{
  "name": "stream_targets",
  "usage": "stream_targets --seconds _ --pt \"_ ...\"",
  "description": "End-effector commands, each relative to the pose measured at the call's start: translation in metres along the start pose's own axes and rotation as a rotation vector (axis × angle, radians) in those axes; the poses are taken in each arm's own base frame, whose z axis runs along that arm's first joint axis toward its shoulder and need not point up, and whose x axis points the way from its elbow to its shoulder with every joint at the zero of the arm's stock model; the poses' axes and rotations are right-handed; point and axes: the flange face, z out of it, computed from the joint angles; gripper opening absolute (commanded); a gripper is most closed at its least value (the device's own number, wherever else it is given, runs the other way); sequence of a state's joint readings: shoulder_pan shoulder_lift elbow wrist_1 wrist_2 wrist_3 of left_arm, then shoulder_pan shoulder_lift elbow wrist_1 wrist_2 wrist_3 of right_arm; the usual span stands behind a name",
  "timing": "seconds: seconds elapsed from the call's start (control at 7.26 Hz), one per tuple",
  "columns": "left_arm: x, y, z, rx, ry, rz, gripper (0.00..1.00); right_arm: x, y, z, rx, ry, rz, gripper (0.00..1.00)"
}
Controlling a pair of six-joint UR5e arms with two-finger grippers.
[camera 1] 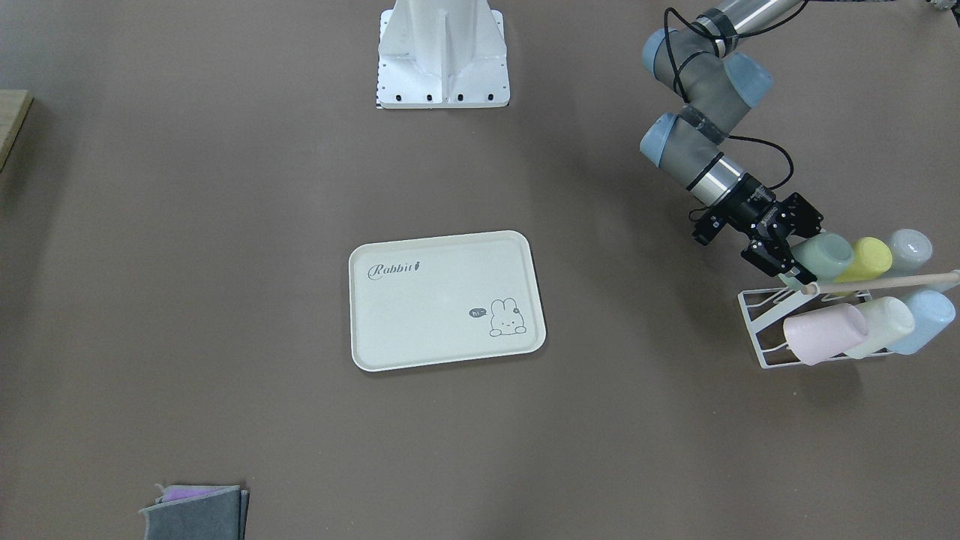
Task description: Pick up and place green cup on tray
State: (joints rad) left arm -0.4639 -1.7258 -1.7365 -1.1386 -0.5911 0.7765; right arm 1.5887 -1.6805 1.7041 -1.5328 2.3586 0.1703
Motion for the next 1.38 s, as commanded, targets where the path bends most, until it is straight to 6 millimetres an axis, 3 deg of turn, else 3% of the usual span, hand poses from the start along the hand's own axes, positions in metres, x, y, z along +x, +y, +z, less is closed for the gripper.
stream_targets --seconds 0.0,0.41,0.69,1.24 --pt "0.001 0.007 -0.006 0.005 -0.013 0.018 0.16 0.014 0.016 0.011 -0.022 0.009 -0.040 1.00" --pt "-0.003 0.013 -0.008 -0.019 -0.044 0.041 0.16 0.032 0.017 0.017 -0.023 0.125 -0.031 1.00" --pt "-0.006 0.020 -0.012 -0.017 -0.057 0.027 0.16 0.026 0.014 0.012 -0.009 0.123 -0.043 1.00" --pt "-0.002 0.035 -0.016 -0.015 -0.073 0.008 0.16 0.040 0.025 0.024 -0.040 0.124 -0.006 1.00"
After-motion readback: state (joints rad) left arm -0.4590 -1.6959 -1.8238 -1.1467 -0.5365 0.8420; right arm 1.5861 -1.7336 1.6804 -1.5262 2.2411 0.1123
